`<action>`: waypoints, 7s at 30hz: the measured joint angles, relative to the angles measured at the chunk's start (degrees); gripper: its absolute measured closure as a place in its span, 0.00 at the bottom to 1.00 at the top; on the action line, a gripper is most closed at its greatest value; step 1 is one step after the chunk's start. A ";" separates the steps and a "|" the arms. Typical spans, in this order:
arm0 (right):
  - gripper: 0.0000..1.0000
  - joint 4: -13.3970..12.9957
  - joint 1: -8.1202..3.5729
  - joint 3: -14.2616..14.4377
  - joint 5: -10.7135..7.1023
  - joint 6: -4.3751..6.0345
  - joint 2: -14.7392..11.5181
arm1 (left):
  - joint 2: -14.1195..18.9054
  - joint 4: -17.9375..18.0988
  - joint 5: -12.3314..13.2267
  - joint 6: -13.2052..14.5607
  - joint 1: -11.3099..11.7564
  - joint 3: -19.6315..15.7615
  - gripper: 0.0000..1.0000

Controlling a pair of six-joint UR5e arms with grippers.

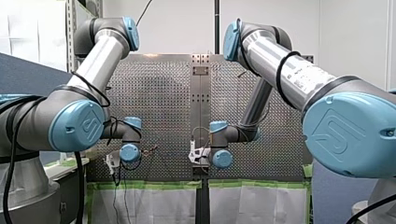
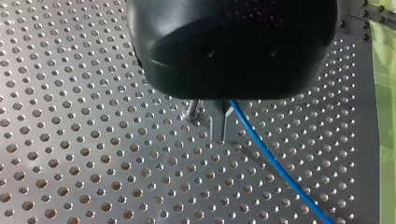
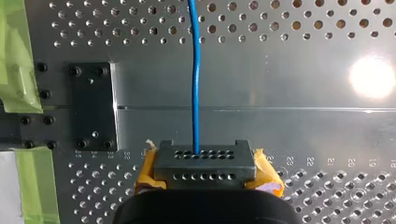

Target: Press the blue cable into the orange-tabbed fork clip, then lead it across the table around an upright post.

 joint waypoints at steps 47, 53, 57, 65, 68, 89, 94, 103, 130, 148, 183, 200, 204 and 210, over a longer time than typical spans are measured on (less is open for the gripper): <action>1.00 7.42 -0.69 -7.80 0.00 -0.89 3.08 | -2.51 -12.18 2.87 -2.85 2.61 11.91 1.00; 1.00 8.23 -1.67 -8.97 0.28 -0.92 3.06 | -2.31 -12.29 2.95 -3.04 2.62 11.90 1.00; 1.00 8.28 -2.66 -9.09 0.79 -0.59 3.05 | -2.31 -12.15 2.85 -3.01 2.62 11.91 1.00; 1.00 8.34 -4.34 -9.12 0.87 -0.49 3.04 | -2.30 -10.71 2.93 -2.72 2.65 11.91 1.00; 1.00 8.37 -4.52 -9.10 0.82 -0.81 3.04 | -2.30 -9.97 3.76 -1.58 2.68 11.90 0.78; 1.00 8.48 -4.20 -9.06 0.69 -1.05 3.10 | -2.28 -14.32 5.23 2.81 2.78 8.77 0.00; 1.00 8.48 -4.11 -9.06 0.51 -0.95 3.12 | -2.25 -14.68 7.15 2.87 2.80 7.21 0.00; 1.00 8.55 -3.98 -9.06 0.28 -0.76 3.13 | -1.83 -14.20 9.16 2.91 2.93 4.73 0.00; 1.00 9.68 -3.73 -9.05 0.21 -0.62 3.26 | 7.73 -11.75 13.96 3.57 1.96 -5.22 0.00; 1.00 9.80 -3.73 -9.05 -0.17 -0.53 3.39 | 11.30 -12.07 16.52 8.07 0.74 -5.83 0.00; 1.00 9.79 -3.72 -9.05 -1.49 -0.44 3.50 | 11.43 -11.65 13.83 6.48 -1.81 -6.48 0.00; 1.00 9.80 -3.72 -9.05 -1.58 -0.43 3.64 | 11.45 -10.95 14.44 7.97 -2.58 -6.48 0.00; 1.00 9.80 -3.72 -9.05 -1.58 -0.44 3.68 | 11.46 -10.74 14.70 8.46 -2.88 -6.46 0.00; 1.00 9.80 -3.73 -9.05 -1.58 -0.44 3.73 | 11.44 -10.04 14.67 8.49 -3.59 -6.45 0.00</action>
